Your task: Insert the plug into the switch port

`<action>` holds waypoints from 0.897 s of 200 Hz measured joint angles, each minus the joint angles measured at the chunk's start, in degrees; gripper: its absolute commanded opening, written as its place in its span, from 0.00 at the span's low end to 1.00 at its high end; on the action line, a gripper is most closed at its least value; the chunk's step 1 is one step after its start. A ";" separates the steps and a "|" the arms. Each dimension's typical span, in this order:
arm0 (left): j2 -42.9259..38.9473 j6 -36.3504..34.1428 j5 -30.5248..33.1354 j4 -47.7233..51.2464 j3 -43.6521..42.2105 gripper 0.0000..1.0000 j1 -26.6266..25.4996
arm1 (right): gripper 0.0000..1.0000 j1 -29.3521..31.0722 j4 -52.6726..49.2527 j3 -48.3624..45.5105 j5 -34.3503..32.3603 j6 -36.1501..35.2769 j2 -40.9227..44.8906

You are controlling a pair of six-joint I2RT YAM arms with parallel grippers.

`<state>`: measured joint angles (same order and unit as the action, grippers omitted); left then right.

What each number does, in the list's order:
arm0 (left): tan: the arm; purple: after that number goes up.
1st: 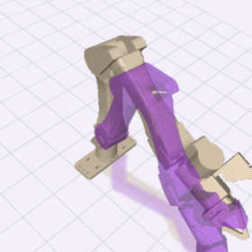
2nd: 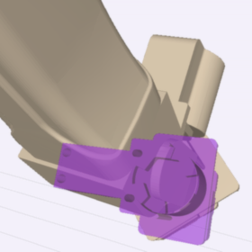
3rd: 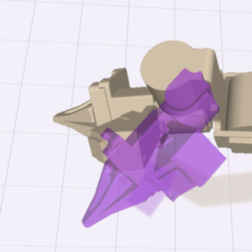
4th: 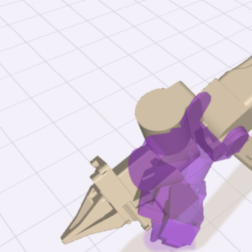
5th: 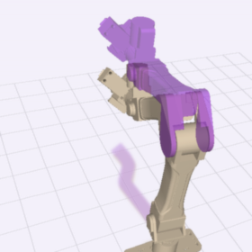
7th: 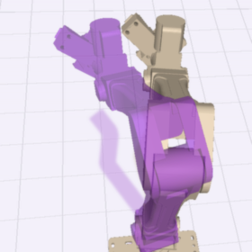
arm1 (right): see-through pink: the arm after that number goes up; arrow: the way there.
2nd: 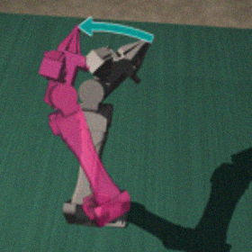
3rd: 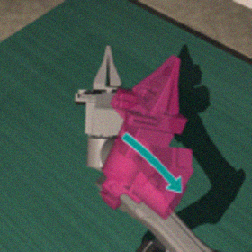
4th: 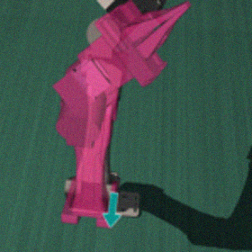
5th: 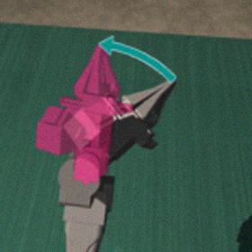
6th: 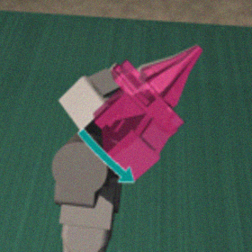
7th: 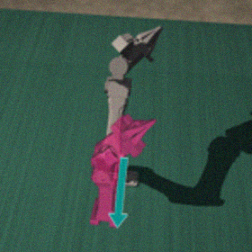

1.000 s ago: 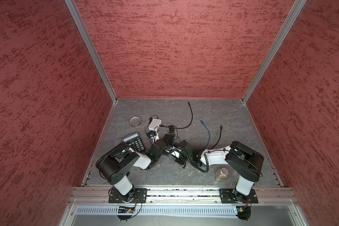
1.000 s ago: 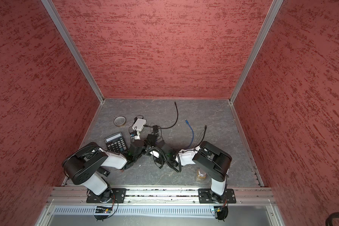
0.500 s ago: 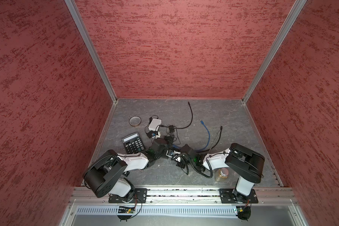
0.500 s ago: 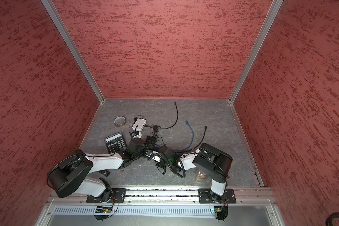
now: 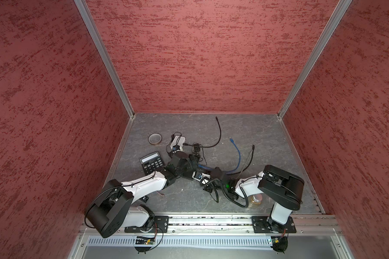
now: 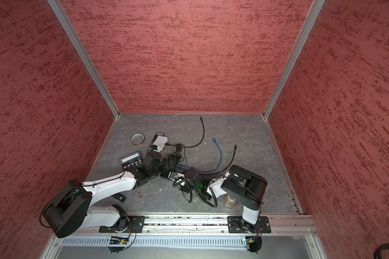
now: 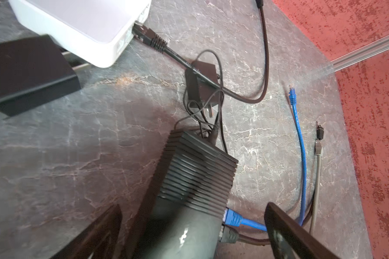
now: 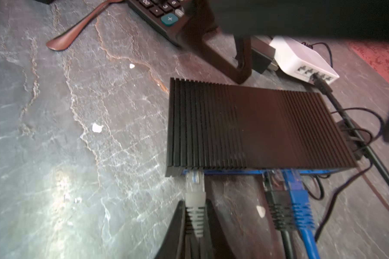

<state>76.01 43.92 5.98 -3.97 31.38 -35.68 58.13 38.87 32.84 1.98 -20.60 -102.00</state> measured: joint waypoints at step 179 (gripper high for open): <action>-15.43 -6.80 4.83 13.92 0.68 1.00 5.11 | 0.47 -2.23 -2.08 -0.07 -6.12 5.11 10.45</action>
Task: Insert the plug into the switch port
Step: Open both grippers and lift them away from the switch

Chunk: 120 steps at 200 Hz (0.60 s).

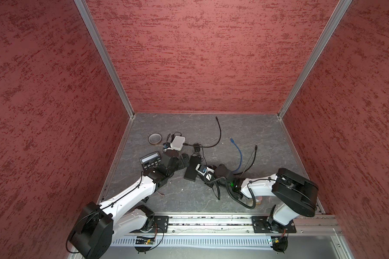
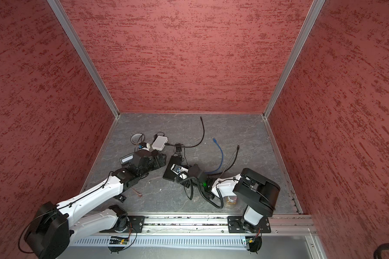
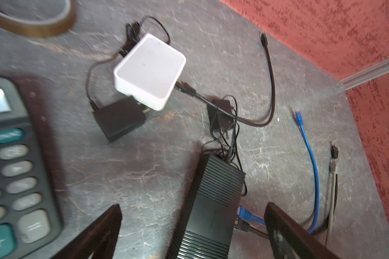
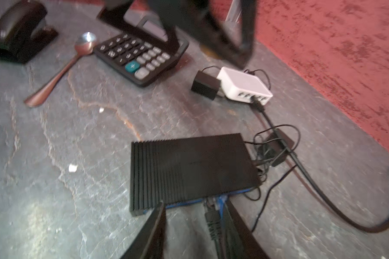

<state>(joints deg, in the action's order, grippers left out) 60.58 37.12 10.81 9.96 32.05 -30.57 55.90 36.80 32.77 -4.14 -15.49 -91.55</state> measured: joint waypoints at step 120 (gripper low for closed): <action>-18.38 -16.22 13.14 5.51 -2.91 1.00 12.87 | 0.84 -30.82 -22.25 2.49 -7.65 9.53 28.37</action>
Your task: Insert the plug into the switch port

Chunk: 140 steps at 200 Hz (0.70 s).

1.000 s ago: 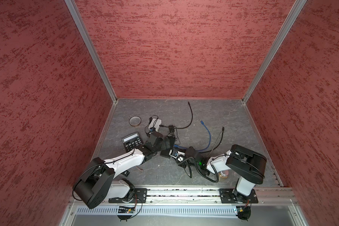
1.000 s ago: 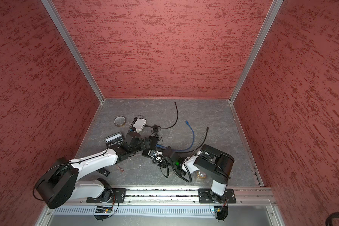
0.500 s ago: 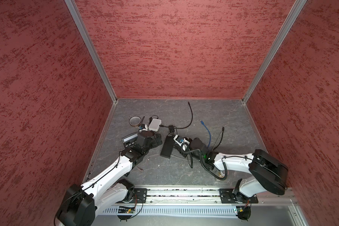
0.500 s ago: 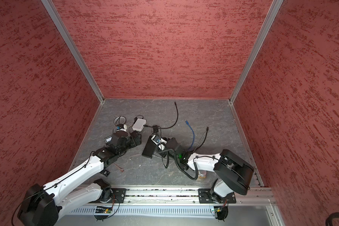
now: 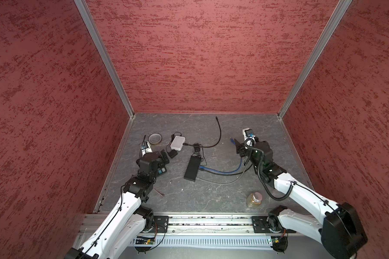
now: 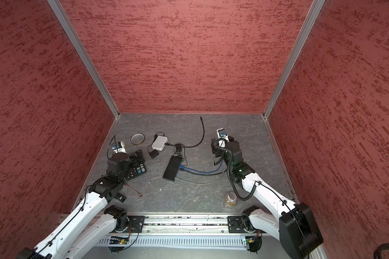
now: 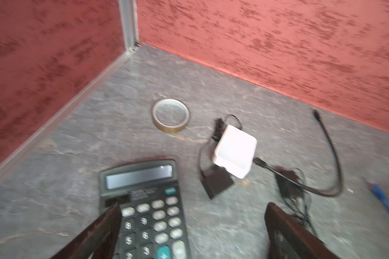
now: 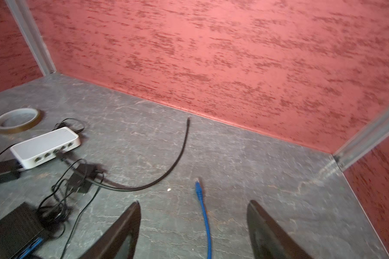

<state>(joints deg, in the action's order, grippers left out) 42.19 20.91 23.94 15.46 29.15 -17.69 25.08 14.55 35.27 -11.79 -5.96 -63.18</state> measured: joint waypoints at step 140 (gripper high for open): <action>30.91 -16.63 -4.79 -51.52 -14.08 0.99 13.90 | 0.99 -29.44 7.98 -9.49 10.45 4.22 -6.91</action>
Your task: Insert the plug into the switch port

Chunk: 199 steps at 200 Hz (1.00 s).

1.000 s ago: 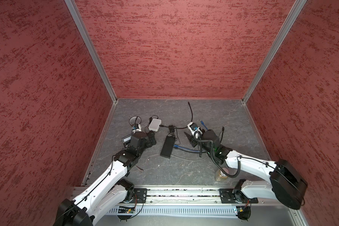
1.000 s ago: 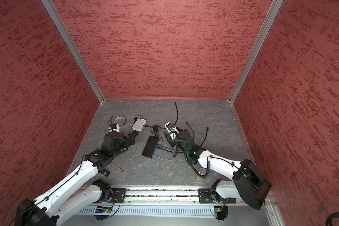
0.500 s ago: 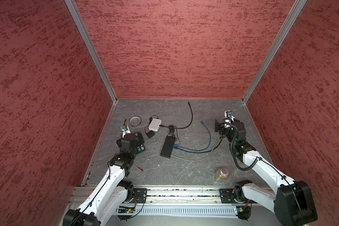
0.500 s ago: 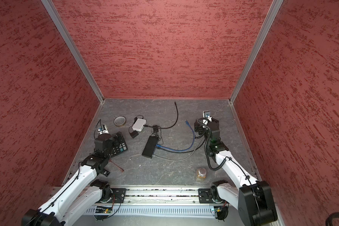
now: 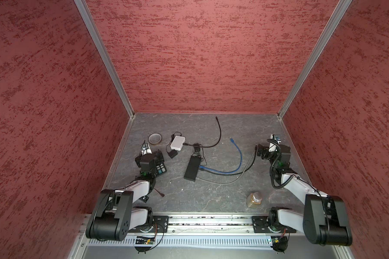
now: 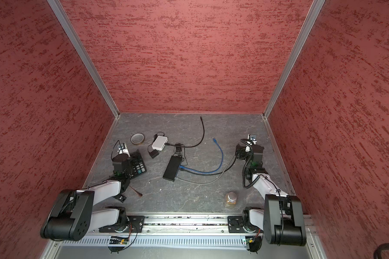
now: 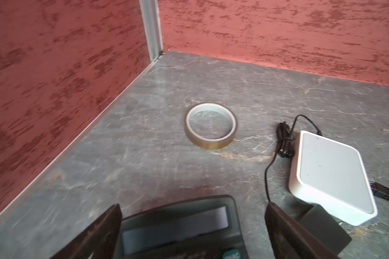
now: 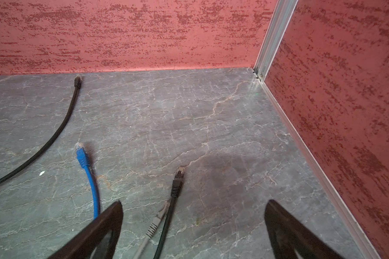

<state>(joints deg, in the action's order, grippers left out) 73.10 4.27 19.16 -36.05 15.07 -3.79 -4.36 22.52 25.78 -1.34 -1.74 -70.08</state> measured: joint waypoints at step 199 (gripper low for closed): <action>15.34 -3.69 -10.21 -17.75 4.94 1.00 2.93 | 0.99 -0.87 41.53 -9.75 6.62 2.64 -18.91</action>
<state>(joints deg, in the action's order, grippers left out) 88.44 0.58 8.95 -53.80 20.01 -0.86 -5.23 64.05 16.03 5.28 0.91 -88.99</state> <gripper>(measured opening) 0.996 0.989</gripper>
